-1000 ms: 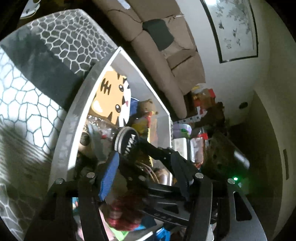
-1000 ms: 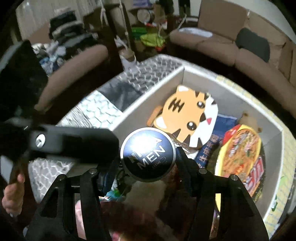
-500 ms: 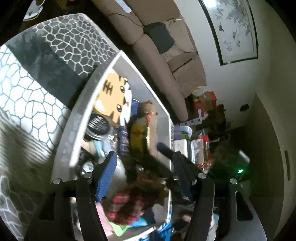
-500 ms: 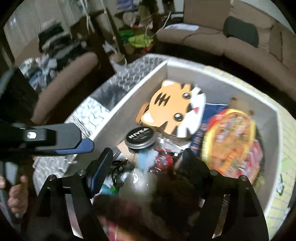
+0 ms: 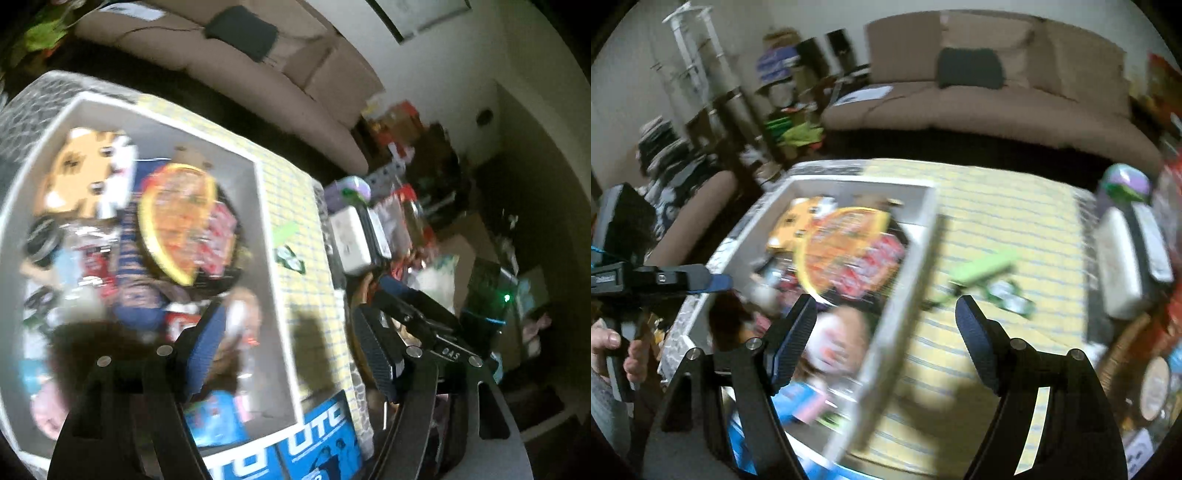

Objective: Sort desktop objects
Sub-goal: 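Move the right gripper back to the green Centrum sachets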

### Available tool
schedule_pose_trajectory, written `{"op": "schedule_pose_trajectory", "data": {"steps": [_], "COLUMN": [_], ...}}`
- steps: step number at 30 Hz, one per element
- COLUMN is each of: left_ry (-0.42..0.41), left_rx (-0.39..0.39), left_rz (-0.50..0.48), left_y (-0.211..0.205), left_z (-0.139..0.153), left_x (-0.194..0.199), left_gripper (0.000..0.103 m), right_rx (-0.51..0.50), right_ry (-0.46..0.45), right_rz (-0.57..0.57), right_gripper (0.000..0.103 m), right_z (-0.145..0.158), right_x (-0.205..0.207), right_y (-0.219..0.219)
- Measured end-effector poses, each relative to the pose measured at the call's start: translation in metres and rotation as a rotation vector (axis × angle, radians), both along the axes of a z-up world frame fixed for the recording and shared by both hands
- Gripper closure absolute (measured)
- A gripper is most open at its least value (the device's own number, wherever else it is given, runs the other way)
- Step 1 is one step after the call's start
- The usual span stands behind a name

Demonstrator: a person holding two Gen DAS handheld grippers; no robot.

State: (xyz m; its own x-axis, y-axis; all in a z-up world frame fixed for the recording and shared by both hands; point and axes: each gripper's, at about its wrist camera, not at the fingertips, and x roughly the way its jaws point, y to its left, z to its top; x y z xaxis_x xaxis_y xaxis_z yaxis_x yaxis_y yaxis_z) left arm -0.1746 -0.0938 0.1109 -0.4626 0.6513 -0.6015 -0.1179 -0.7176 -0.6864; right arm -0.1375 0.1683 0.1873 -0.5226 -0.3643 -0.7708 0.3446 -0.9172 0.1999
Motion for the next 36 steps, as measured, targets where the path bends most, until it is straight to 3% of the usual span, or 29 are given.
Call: {"op": "schedule_pose_trajectory", "data": {"steps": [8, 10, 12, 18, 25, 31, 36], "left_ry": [-0.004, -0.006, -0.015, -0.091, -0.116, -0.133, -0.146], "left_rx": [-0.157, -0.220, -0.234, -0.098, 0.017, 0.053, 0.059], "left_rz": [-0.092, -0.116, -0.119, -0.059, -0.002, -0.015, -0.040], "left_y": [0.098, 0.121, 0.135, 0.145, 0.129, 0.122, 0.127], "left_z": [-0.010, -0.017, -0.024, -0.043, -0.048, -0.057, -0.066], "left_x": [-0.026, -0.033, -0.039, -0.063, -0.077, -0.081, -0.082], "left_gripper": [0.030, 0.030, 0.030, 0.030, 0.030, 0.030, 0.030], "right_rx": [-0.064, -0.069, -0.051, -0.005, 0.161, 0.267, 0.350], "right_ry": [-0.041, -0.048, -0.049, -0.080, -0.155, -0.209, -0.242], "right_rz": [-0.089, -0.089, -0.083, -0.053, 0.066, 0.153, 0.199], "right_gripper": [0.027, 0.030, 0.037, 0.043, 0.043, 0.043, 0.046], "right_z": [-0.029, -0.039, -0.048, -0.080, -0.133, -0.178, -0.201], "right_x": [0.000, -0.002, -0.006, -0.040, -0.106, -0.139, -0.143], "right_y": [0.095, 0.108, 0.118, 0.121, 0.087, 0.055, 0.047]}}
